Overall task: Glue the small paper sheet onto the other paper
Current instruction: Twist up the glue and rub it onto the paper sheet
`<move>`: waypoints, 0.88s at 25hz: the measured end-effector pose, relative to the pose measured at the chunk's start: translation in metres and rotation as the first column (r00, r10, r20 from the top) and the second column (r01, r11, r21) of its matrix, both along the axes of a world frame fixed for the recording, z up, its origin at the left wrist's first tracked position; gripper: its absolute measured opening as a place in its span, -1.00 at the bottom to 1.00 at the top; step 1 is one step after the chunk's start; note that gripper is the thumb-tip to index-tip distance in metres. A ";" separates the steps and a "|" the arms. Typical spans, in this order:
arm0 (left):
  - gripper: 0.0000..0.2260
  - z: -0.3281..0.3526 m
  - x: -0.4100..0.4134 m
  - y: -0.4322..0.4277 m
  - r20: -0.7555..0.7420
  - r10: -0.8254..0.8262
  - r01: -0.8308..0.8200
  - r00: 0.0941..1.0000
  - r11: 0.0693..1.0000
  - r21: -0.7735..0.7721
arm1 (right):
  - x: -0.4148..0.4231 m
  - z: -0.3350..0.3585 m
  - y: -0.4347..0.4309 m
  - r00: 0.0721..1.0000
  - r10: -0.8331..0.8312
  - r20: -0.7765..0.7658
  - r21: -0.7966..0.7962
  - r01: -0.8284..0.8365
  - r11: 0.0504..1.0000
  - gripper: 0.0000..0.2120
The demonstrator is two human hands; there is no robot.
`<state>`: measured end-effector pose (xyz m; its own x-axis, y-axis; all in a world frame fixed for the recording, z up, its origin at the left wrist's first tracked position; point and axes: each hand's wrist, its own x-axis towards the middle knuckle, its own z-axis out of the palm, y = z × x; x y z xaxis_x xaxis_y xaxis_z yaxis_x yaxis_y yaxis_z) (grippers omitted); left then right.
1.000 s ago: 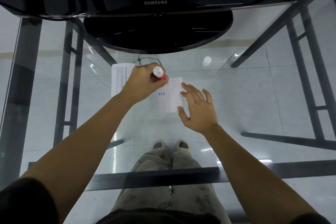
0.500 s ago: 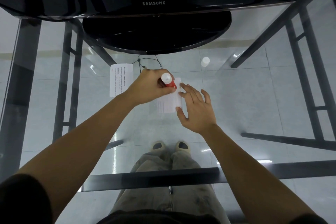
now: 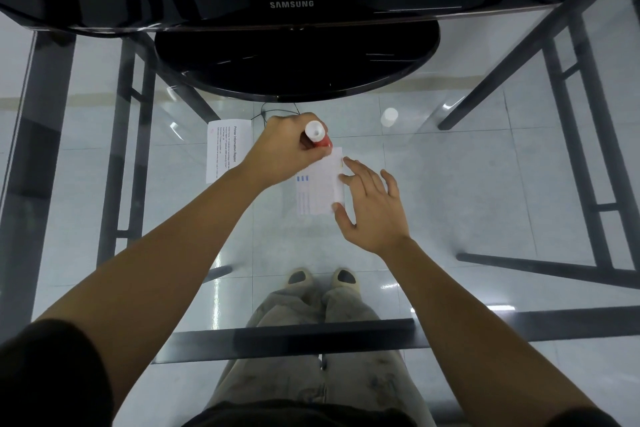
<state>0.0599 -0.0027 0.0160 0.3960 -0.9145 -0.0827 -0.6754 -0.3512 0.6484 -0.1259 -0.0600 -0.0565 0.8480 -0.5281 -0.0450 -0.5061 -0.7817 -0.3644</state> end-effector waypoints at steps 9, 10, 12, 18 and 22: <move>-0.83 0.004 -0.007 -0.006 0.046 -0.017 0.018 0.999 1.000 -0.009 | 0.000 0.002 0.000 1.000 -0.008 0.004 0.017 0.008 1.000 -0.53; -0.82 0.004 -0.010 -0.005 0.039 -0.040 0.041 0.998 0.999 -0.010 | 0.000 0.002 0.000 1.000 -0.010 0.006 0.016 0.010 1.000 -0.53; -0.81 0.003 -0.012 -0.005 0.024 -0.064 0.064 0.998 0.998 -0.002 | 0.000 0.003 0.001 1.000 -0.013 0.014 0.015 0.013 1.000 -0.54; -0.82 0.001 -0.010 -0.013 0.038 -0.021 0.021 0.999 1.000 0.001 | -0.001 0.003 0.002 1.000 -0.011 0.021 0.018 0.011 1.000 -0.54; -0.83 0.000 -0.007 -0.014 0.057 0.068 -0.065 0.996 0.996 -0.065 | 0.000 0.003 0.001 1.000 -0.014 0.013 0.034 0.013 0.999 -0.53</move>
